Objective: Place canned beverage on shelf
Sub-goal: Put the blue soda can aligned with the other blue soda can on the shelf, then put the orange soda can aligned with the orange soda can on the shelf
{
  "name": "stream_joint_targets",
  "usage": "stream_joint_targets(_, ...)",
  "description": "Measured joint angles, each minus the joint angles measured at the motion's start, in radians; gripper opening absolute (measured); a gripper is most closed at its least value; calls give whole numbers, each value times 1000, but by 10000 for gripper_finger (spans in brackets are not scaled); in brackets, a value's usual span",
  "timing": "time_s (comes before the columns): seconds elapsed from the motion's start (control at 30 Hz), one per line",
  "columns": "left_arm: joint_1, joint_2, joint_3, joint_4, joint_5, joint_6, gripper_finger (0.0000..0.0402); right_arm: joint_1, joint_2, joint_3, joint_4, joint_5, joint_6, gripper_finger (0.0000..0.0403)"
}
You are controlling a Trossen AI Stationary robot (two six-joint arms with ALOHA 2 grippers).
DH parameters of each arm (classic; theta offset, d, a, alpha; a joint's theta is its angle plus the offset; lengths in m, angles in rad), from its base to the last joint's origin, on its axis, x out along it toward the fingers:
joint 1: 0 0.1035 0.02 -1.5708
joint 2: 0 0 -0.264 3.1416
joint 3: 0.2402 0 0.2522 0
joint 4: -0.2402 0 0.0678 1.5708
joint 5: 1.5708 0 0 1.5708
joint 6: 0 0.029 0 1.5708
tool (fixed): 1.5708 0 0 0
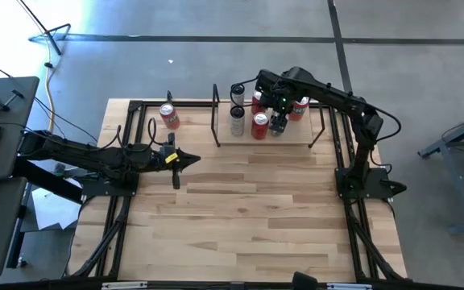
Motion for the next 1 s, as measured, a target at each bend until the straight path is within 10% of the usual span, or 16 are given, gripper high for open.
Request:
stream_joint_targets(0.67, 74, 0, 73, -150, 12, -16, 1, 56, -1, 233, -99, 19, -78, 279)
stream_joint_targets(1.0, 469, 55, 460, -898, 175, 27, 0, 98, -263, 81, 184, -62, -139, 87)
